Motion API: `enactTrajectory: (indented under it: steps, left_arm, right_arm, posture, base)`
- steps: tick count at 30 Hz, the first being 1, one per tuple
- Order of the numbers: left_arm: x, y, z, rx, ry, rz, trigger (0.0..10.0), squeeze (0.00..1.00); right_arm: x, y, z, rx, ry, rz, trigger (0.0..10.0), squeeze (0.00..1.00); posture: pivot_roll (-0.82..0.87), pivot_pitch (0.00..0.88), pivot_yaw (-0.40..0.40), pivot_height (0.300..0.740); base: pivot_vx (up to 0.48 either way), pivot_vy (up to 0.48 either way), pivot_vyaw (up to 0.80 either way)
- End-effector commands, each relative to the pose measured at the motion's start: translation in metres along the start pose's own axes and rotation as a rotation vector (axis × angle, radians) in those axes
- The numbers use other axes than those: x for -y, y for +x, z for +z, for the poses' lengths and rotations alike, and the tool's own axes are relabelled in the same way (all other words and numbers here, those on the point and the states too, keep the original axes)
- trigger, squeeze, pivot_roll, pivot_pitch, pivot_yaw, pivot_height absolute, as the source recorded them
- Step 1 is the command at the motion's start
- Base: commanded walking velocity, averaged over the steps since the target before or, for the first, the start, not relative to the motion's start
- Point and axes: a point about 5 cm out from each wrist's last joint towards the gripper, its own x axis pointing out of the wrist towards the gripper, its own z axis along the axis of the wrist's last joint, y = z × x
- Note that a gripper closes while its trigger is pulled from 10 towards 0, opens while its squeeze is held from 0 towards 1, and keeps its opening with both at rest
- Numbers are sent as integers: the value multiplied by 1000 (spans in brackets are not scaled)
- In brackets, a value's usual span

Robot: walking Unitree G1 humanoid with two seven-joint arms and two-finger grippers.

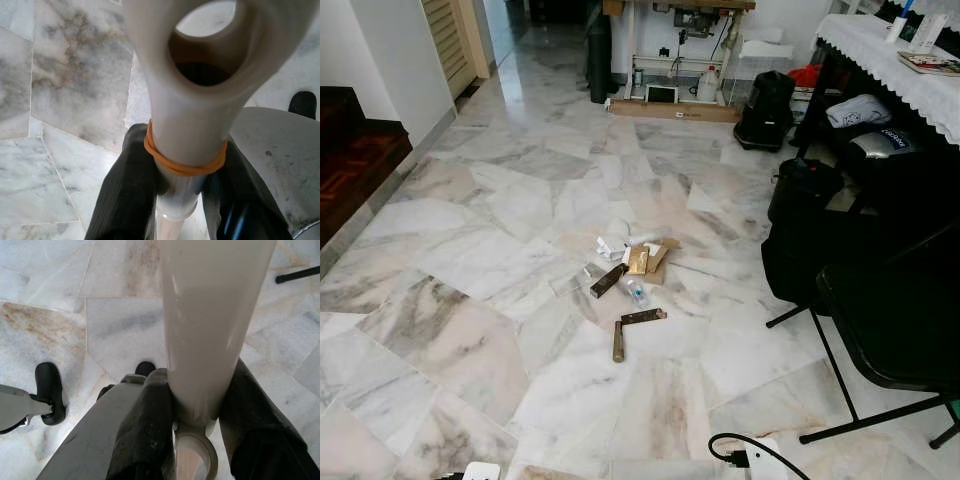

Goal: Sweep floor

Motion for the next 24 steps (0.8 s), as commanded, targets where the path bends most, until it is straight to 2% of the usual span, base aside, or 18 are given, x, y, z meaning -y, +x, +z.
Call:
enactTrajectory:
  steps: [1,14,24]
  left_arm:
    - [3,4,31,118,-144,57,10000,0]
    - [4,4,28,99,-155,57,10000,0]
    - [11,5,24,87,-152,50,10000,0]
  right_arm:
    - [-4,-1,45,230,141,55,10000,0]
    - [-4,-2,46,237,149,58,10000,0]
    - [-3,-1,44,233,145,57,10000,0]
  posture:
    - [34,10,-80,740]
    - [36,9,-82,740]
    - [37,5,-81,740]
  base:
    - [0,0,0]
    - [0,0,0]
    - [0,321,0]
